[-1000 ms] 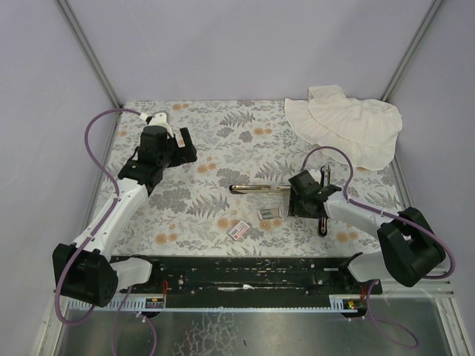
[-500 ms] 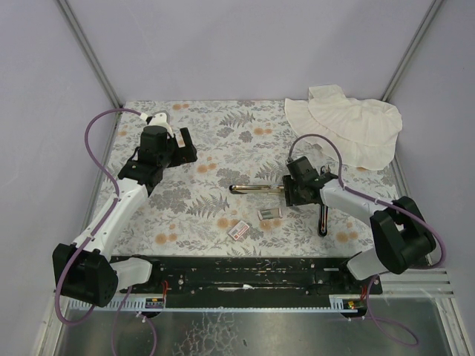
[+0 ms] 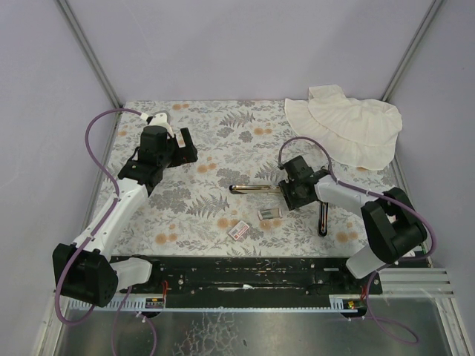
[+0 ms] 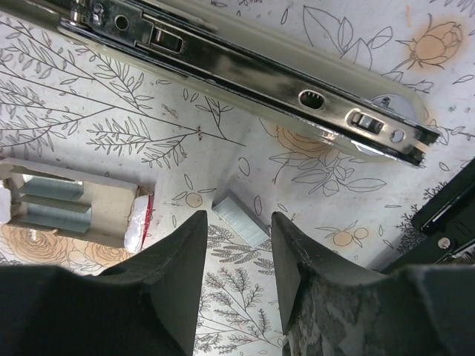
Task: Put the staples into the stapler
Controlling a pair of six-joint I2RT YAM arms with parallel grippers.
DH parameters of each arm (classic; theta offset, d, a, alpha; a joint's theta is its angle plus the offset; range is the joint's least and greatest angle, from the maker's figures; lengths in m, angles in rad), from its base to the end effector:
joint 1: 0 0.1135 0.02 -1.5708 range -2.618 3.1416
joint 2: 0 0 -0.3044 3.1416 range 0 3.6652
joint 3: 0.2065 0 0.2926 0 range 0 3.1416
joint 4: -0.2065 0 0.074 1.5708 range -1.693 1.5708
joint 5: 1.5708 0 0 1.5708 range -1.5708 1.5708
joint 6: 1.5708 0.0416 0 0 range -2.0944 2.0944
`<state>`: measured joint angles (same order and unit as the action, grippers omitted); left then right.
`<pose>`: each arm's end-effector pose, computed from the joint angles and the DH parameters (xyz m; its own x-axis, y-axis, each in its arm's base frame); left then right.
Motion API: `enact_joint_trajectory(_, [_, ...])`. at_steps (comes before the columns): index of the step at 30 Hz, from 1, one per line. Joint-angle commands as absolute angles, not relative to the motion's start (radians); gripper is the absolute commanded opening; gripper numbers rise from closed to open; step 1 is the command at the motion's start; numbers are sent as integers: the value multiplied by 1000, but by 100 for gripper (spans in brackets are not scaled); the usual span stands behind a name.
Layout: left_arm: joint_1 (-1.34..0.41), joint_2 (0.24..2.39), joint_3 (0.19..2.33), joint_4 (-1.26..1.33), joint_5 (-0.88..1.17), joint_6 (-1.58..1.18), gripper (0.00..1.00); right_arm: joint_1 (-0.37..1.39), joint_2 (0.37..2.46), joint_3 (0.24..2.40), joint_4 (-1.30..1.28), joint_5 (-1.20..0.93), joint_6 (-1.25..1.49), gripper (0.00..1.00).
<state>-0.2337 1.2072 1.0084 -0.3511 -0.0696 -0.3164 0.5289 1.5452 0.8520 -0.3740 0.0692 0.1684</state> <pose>0.2952 -0.0673 0.3399 -0.5371 -0.1912 -0.8216 0.0066 0.9730 -0.2307 0.2834 0.1623 0.1798 -0.8250 -0.2885 -0.4859 -0.3411 0.9398 0.0212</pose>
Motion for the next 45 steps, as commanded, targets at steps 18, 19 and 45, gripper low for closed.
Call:
enact_joint_trajectory(18, [-224, 1205, 1007, -326, -67, -320, 100, 525, 1590, 888, -390, 130, 152, 18])
enact_joint_trajectory(19, [-225, 1205, 1007, -325, -66, -320, 100, 525, 1579, 887, -390, 132, 158, 17])
enact_joint_trajectory(45, [-224, 1204, 1008, -325, -68, -319, 100, 105, 1439, 886, -96, 186, 229, 17])
